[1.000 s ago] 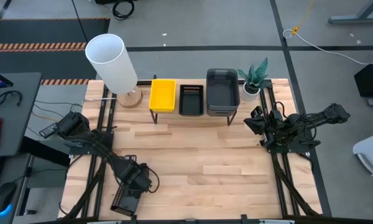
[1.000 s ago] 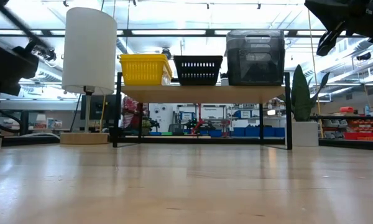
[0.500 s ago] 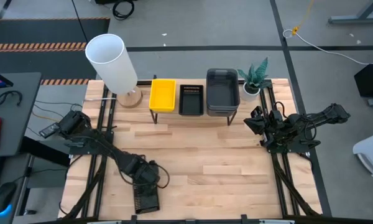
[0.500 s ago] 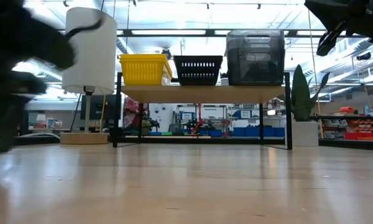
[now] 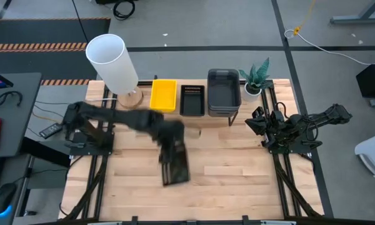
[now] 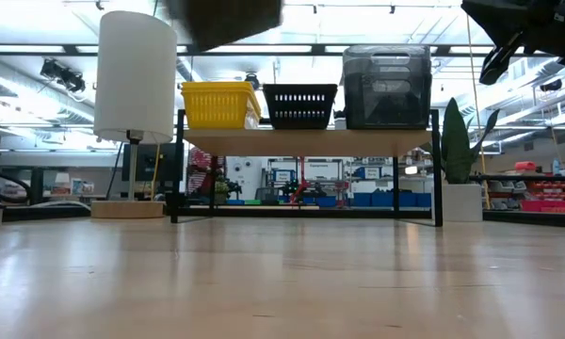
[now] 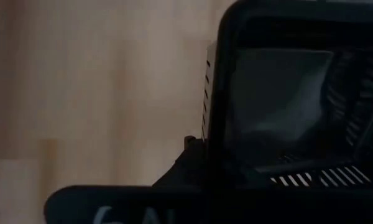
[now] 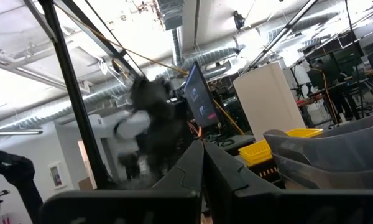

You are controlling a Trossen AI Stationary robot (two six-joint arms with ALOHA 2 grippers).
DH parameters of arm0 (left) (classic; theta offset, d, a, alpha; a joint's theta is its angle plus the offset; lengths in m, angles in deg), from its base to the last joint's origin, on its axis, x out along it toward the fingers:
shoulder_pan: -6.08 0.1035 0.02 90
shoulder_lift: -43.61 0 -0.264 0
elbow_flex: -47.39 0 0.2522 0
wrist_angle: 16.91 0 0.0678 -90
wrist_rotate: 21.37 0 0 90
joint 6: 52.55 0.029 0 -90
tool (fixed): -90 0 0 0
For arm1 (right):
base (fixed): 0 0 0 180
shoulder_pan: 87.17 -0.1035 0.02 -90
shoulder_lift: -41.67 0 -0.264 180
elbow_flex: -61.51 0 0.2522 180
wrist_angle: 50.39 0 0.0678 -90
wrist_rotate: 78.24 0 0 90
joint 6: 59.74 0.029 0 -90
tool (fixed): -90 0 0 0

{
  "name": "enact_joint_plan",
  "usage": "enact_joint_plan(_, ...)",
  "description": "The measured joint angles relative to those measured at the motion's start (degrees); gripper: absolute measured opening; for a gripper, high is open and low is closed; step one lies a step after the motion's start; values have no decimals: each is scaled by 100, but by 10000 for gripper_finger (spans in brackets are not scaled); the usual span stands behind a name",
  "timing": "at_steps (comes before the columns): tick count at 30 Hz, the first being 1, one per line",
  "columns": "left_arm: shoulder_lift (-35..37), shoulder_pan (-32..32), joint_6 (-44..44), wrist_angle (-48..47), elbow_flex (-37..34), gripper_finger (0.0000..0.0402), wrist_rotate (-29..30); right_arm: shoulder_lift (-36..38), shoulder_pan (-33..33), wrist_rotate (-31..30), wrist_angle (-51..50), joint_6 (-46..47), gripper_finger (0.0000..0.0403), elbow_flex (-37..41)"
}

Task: Stack baskets on shelf by color
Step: Stack the black bin on top of the black bin on the shelf

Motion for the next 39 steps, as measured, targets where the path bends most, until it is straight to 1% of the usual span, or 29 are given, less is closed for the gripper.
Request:
enact_joint_plan(4, -3, 828, 554, -158, 833, 4, 38, 0, -1, -2, 2, 1, 16, 0)
enact_joint_plan(9, -5, 1709, 1172, -137, 1541, 3, 448, 2, 0, -1, 2, 0, 16, 0)
enact_joint_plan(12, -5, 2178, 1561, -97, 1742, 3, 649, 2, 1, -2, 1, -1, 16, -1)
enact_joint_plan(18, -12, 2909, 2341, 383, 1773, 3, 676, 2, 0, -1, 1, -1, 16, 0)
enact_joint_plan(25, -229, 3294, 3070, 512, 1776, 3, 647, 2, 0, 0, 2, -1, 16, 0)
enact_joint_plan(31, -521, 3322, 3638, 446, 1774, 2, 686, 2, -1, 0, 0, 1, 16, 0)
enact_joint_plan(36, -631, 3292, 4125, 448, 1768, 2, 993, 2, 0, -1, 2, 0, 16, 0)
enact_joint_plan(39, -620, 3304, 4224, 552, 1770, 2, 1179, 2, -1, 0, 2, 1, 16, -1)
